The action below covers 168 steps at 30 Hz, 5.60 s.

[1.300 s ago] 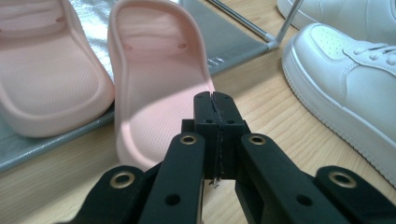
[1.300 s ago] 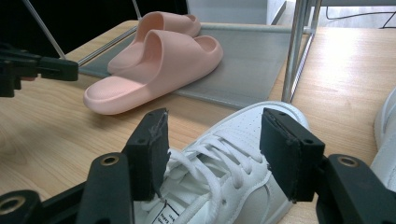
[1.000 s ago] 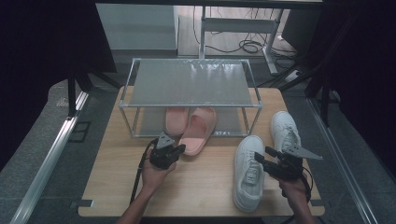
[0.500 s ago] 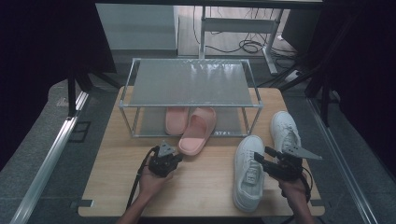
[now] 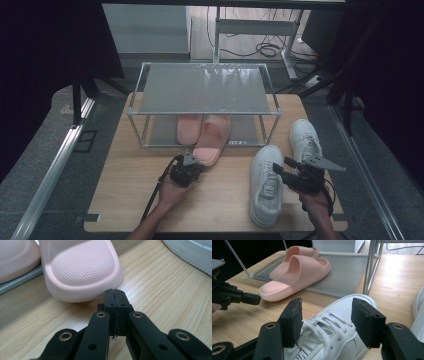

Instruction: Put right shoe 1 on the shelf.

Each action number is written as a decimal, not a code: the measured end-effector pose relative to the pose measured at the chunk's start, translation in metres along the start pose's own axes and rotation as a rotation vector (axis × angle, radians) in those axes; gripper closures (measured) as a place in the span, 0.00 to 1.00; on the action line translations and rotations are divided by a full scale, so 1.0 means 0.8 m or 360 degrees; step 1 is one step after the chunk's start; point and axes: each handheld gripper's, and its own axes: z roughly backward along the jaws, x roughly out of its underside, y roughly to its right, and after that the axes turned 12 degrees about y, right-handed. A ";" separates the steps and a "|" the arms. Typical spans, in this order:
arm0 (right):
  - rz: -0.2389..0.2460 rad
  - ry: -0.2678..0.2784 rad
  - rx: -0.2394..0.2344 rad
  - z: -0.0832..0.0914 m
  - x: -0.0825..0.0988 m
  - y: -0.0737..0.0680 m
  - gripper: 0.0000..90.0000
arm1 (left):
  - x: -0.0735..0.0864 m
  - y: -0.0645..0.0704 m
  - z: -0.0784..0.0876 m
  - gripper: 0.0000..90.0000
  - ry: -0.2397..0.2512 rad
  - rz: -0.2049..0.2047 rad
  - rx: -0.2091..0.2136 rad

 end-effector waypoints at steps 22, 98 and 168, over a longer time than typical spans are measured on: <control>-0.0003 0.0004 0.0001 0.001 -0.001 0.001 0.47 | -0.019 0.010 -0.036 1.00 0.0001 -0.0018 -0.0009; -0.0004 0.0004 0.0004 0.002 0.000 0.003 0.47 | -0.034 0.002 -0.083 1.00 0.0078 0.0075 -0.0196; -0.0001 0.0018 0.0006 0.005 -0.003 0.001 0.47 | -0.019 -0.023 -0.010 0.98 0.0176 0.0194 -0.0142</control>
